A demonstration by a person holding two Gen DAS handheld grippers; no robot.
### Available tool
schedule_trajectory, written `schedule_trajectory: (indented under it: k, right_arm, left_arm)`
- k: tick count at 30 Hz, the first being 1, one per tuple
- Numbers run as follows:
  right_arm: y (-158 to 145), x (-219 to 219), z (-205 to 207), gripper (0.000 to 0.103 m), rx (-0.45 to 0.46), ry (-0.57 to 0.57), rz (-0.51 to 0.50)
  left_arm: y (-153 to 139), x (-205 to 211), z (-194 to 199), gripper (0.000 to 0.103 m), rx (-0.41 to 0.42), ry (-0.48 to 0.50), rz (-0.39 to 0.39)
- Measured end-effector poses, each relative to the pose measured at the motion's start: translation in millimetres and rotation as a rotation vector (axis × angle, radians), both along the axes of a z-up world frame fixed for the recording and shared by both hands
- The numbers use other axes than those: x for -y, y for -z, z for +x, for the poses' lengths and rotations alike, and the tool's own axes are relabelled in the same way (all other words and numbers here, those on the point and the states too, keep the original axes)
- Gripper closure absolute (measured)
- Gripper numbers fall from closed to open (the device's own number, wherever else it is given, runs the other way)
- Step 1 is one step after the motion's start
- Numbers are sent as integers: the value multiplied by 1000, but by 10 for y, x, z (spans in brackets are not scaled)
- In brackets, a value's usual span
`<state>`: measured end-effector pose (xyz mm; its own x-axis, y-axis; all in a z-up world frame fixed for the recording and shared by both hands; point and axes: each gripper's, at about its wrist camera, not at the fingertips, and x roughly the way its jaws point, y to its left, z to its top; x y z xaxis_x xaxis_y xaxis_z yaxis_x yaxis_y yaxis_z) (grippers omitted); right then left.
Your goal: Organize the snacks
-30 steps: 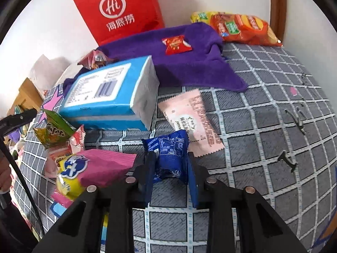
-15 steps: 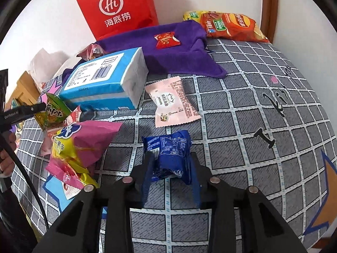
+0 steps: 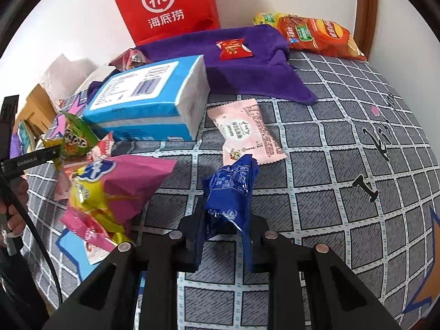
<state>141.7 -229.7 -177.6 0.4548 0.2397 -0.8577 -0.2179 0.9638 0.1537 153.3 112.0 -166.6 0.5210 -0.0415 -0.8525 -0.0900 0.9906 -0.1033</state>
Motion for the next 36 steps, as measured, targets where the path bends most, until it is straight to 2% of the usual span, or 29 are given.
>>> schedule_trajectory:
  k: [6,13,22,25,27,31,36]
  right_arm:
    - [-179,-22,-22,82,36,-6,-5]
    - [-572,-48,81,82,128,-14,1]
    - [-1120,-310,645,82,222,-37,0]
    - [-1243,-393,845,82,242,-37,4]
    - [-1282,-423,966,82,235,-37,13]
    - [-1299,-477,1183,82,230,-39,23]
    - [-1198,-522,1331,83,201,-49,27]
  left_arm:
    - [-203,-63,-2,51,38,3,-10]
    - [-583,-27,116,51,100,9,-17]
    - [-1070,240,439,51,183,73,15]
    - [-1174,297,578,56,195,85,16]
    - [-1223,328,664,56,202,97,5]
    - [-1229,412,836,71,198,128,-24]
    - [-1069,440,952,72,159,152,-25]
